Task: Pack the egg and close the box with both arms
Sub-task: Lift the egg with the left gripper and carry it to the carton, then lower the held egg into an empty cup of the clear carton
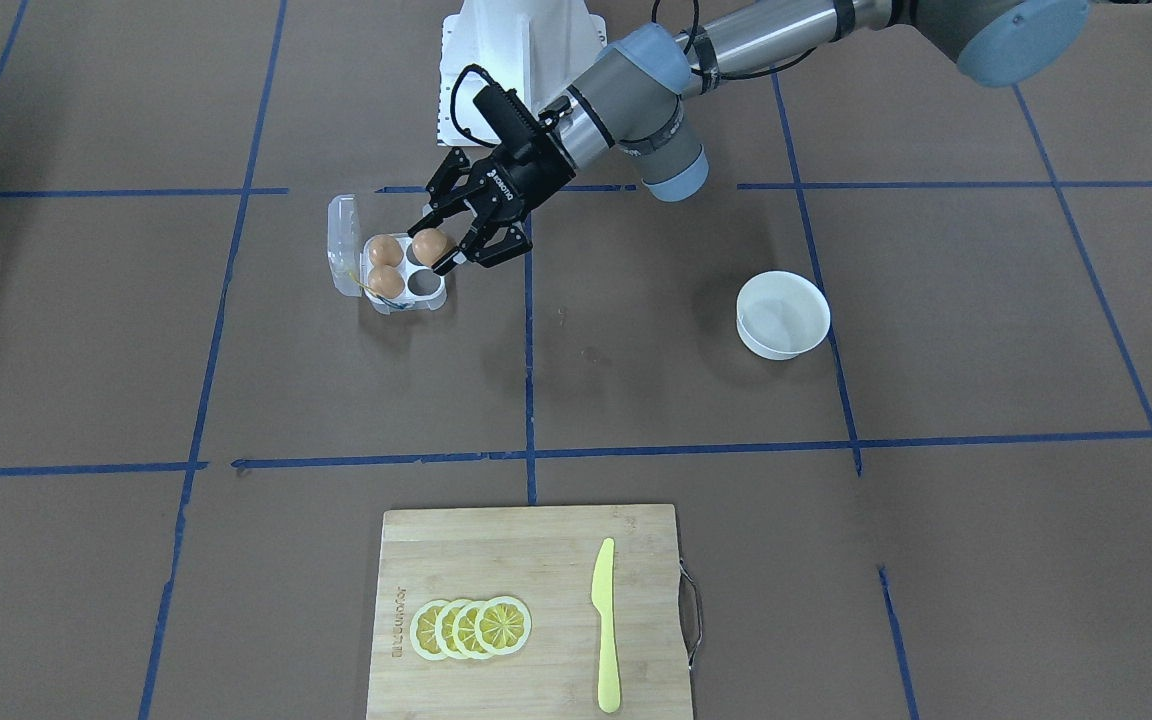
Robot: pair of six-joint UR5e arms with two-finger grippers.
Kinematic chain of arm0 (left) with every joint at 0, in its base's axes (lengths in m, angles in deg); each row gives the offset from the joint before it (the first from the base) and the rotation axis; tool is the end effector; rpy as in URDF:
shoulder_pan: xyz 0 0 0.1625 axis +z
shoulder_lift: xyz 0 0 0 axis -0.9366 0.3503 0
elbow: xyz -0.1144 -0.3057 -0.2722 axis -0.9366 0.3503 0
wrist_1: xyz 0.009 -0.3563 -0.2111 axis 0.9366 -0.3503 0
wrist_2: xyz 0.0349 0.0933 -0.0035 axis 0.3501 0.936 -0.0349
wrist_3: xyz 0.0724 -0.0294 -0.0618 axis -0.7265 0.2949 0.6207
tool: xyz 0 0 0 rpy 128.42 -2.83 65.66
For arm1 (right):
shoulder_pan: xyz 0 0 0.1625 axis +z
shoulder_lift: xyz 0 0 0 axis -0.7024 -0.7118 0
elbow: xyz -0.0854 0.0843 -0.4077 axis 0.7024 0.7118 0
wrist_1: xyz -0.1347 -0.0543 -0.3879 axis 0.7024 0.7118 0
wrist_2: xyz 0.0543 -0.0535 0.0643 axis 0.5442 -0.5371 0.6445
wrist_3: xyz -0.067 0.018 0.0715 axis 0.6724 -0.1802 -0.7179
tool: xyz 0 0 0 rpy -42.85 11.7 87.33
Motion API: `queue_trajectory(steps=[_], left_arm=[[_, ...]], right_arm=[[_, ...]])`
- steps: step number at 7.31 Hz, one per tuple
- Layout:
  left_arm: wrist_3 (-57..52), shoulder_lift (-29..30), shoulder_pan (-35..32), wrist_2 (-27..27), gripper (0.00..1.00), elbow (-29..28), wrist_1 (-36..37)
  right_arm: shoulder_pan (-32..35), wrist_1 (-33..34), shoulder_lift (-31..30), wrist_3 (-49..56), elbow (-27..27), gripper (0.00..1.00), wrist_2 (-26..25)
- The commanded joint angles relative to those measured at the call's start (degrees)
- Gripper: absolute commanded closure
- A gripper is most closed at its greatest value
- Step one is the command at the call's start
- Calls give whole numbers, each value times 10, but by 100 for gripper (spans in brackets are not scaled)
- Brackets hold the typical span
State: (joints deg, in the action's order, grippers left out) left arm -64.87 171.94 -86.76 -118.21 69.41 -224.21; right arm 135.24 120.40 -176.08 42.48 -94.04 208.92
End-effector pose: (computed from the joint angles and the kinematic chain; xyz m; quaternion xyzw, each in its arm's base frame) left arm 0.6162 -0.3494 0.1643 0.5973 0.5400 0.2023 0.5574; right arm 0.0625 -0.4145 0.6128 0.1540 -0.4050 -0.0851 0.8972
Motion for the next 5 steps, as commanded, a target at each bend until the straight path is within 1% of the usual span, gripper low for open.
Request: queue_trajectory(steps=[1,2,3,4,5], left_arm=[[-27,10,21,-16,99,-28,-19],[-27,10,22,-29,93,-38,-19],[-27,10,23,-30,86,-45,-19],[-27,10,26,-32,82,-50,-19],[-27,11,28,-39,82,-54,-19]], right_arm=[[0,0,-1,0,0,0,1],[0,0,-1,0,0,0,0],[0,0,-1,0,0,0,0],[0,0,-1,0,1,0,0],[0,0,-1,0,2,0,0]])
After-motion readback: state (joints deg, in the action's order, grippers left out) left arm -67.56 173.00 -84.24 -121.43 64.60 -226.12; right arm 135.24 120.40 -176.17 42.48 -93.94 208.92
